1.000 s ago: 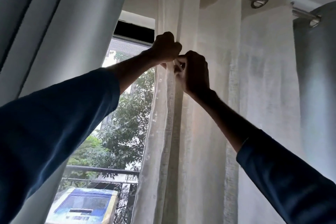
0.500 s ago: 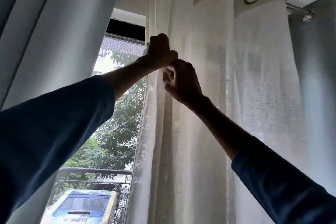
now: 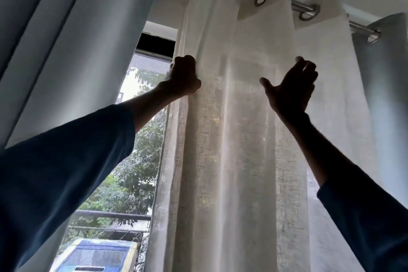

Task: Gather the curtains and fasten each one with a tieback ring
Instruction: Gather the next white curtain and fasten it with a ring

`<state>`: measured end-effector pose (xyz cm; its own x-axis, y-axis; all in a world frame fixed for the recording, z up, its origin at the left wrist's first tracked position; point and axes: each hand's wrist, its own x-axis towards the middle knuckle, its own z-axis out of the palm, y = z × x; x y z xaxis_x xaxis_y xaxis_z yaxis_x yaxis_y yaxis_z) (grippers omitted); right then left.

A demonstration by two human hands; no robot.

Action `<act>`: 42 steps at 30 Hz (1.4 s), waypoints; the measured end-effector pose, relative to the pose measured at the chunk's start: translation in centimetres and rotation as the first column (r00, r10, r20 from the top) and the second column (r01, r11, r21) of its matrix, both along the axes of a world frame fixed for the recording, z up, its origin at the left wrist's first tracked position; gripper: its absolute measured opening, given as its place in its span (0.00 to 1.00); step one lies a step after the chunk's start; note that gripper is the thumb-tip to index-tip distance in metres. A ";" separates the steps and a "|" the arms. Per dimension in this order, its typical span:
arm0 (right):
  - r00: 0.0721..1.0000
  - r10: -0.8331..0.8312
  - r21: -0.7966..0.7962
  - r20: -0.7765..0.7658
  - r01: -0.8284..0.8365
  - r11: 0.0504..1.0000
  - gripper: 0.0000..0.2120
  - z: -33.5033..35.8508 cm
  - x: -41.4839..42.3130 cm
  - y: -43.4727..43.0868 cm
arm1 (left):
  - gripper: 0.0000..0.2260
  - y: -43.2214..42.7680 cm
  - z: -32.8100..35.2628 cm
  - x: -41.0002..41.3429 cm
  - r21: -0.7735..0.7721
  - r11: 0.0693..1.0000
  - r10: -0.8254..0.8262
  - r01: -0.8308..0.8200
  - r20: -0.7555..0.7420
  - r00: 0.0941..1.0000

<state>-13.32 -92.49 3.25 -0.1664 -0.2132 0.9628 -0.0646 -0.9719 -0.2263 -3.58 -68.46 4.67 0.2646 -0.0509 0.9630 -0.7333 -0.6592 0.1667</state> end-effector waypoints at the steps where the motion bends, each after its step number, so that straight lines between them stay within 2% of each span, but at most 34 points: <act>1: 1.000 -0.019 0.030 0.016 0.018 0.999 0.47 0.2 0.0 -0.2 | 0.10 0.2 0.0 0.1 0.004 1.000 -0.004 0.004 0.003 1.000; 3: 0.999 -0.034 0.070 0.035 0.031 0.997 0.43 0.6 0.1 -0.4 | 0.10 0.8 0.0 0.4 0.022 1.000 -0.004 0.004 0.006 1.000; 4: 0.999 -0.020 0.064 0.030 0.018 0.998 0.37 0.7 0.2 -0.5 | 0.09 1.2 0.0 0.4 0.032 0.999 -0.001 0.000 0.008 1.000; 6: 0.998 0.041 -0.023 0.047 -0.039 0.999 0.20 0.5 0.6 0.0 | 0.08 1.8 0.1 0.6 0.041 0.999 0.007 -0.008 0.018 1.000; 8: 0.993 0.089 -0.132 0.084 -0.077 0.988 0.11 -0.2 1.3 1.3 | 0.07 2.2 0.2 0.6 0.048 0.999 0.017 -0.019 0.039 0.999; 11: 0.989 0.137 -0.197 0.059 -0.123 0.973 0.12 -1.1 2.7 4.4 | 0.08 2.5 0.2 0.4 0.061 0.998 0.025 -0.029 0.068 0.997; 14: 0.959 0.278 -0.133 0.056 -0.269 0.954 0.12 -0.7 3.9 7.4 | 0.08 2.7 0.2 0.3 0.060 0.998 0.028 -0.032 0.062 0.998; 17: 0.935 0.352 -0.124 0.042 -0.345 0.930 0.12 0.4 4.4 10.6 | 0.07 2.9 0.4 0.2 0.079 0.996 0.027 -0.030 0.048 0.999; 21: 0.930 0.363 -0.245 -0.056 -0.365 0.898 0.13 1.4 4.5 15.7 | 0.09 3.0 0.8 0.0 0.120 0.991 0.059 -0.065 0.057 0.997; 23: 0.911 0.405 -0.269 -0.083 -0.412 0.871 0.12 1.7 4.1 17.2 | 0.16 3.1 0.6 -0.3 0.126 0.988 0.076 -0.087 0.091 0.993; 25: 0.891 0.444 -0.261 -0.097 -0.453 0.853 0.11 1.6 3.7 16.4 | 0.20 3.0 0.2 -0.7 0.124 0.989 0.066 -0.082 0.123 0.990; 27: 0.891 0.432 -0.227 -0.138 -0.453 0.862 0.12 0.8 3.7 14.1 | 0.20 2.6 -0.4 -1.3 0.103 0.994 0.024 -0.035 0.107 0.994; 31: 0.902 0.399 -0.157 -0.166 -0.424 0.892 0.15 -2.8 3.9 10.3 | 0.07 0.8 -1.1 -2.4 0.068 0.995 -0.078 0.073 0.070 0.994; 32: 0.897 0.422 -0.153 -0.132 -0.439 0.885 0.18 -3.8 4.1 10.1 | 0.07 0.2 -1.2 -2.7 0.066 0.994 -0.089 0.084 0.067 0.994; 34: 0.863 0.499 -0.143 -0.078 -0.505 0.851 0.21 -5.5 4.1 10.0 | 0.13 -1.2 -1.5 -3.3 0.105 0.992 -0.085 0.076 0.085 0.993; 37: 0.856 0.513 -0.135 -0.072 -0.518 0.845 0.14 -7.3 3.9 10.4 | 0.07 -2.7 -2.0 -3.5 0.177 0.983 -0.048 0.040 0.041 0.998; 42: 0.904 0.415 -0.194 -0.099 -0.427 0.883 0.11 -8.1 3.0 10.2 | 0.09 -3.0 -2.6 -2.9 0.207 0.978 -0.034 0.030 0.016 0.999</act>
